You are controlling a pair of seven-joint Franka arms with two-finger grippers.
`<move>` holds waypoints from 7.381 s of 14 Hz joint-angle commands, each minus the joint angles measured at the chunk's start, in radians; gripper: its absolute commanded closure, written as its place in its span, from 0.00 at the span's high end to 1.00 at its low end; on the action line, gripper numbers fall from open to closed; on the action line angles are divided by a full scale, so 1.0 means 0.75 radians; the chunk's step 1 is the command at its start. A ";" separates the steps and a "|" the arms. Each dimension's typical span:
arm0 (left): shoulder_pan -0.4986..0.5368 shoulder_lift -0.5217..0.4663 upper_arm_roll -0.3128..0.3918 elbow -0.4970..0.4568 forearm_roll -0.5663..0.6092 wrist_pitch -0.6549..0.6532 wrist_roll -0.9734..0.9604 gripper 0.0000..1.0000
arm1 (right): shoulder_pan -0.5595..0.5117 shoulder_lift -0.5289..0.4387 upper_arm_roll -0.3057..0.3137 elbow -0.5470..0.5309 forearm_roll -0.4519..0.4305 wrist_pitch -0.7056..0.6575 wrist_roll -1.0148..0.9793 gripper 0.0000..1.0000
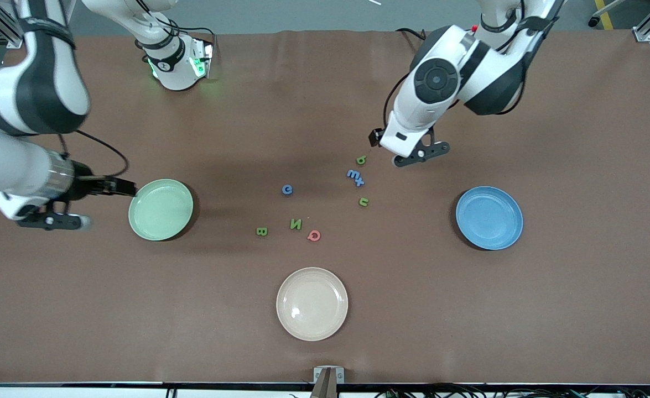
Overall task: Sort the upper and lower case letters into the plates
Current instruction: 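Grasp the green B with the right gripper while the left gripper grasps green b, then lower the green B onto the green plate and open the right gripper, then carry the green b to the blue plate while the right gripper grasps blue c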
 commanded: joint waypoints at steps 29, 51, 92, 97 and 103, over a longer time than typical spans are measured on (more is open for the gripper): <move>-0.221 0.464 0.043 -0.225 0.412 0.774 -0.522 0.83 | 0.533 0.536 -0.024 -0.270 0.018 1.091 0.719 0.65; -0.254 0.527 0.041 -0.207 0.527 0.796 -0.714 0.72 | 0.433 0.177 -0.237 -0.455 -0.074 0.747 0.231 0.00; 0.120 0.053 0.008 -0.227 0.504 0.264 0.246 0.09 | 0.664 0.201 -0.124 -0.519 0.165 0.920 0.707 1.00; 0.378 -0.007 0.008 -0.256 0.504 0.264 0.700 0.10 | 0.813 0.336 -0.128 -0.542 0.163 1.142 0.886 1.00; 0.676 0.052 0.013 -0.258 0.504 0.387 1.126 0.10 | 0.918 0.350 -0.137 -0.583 0.157 1.158 0.938 0.84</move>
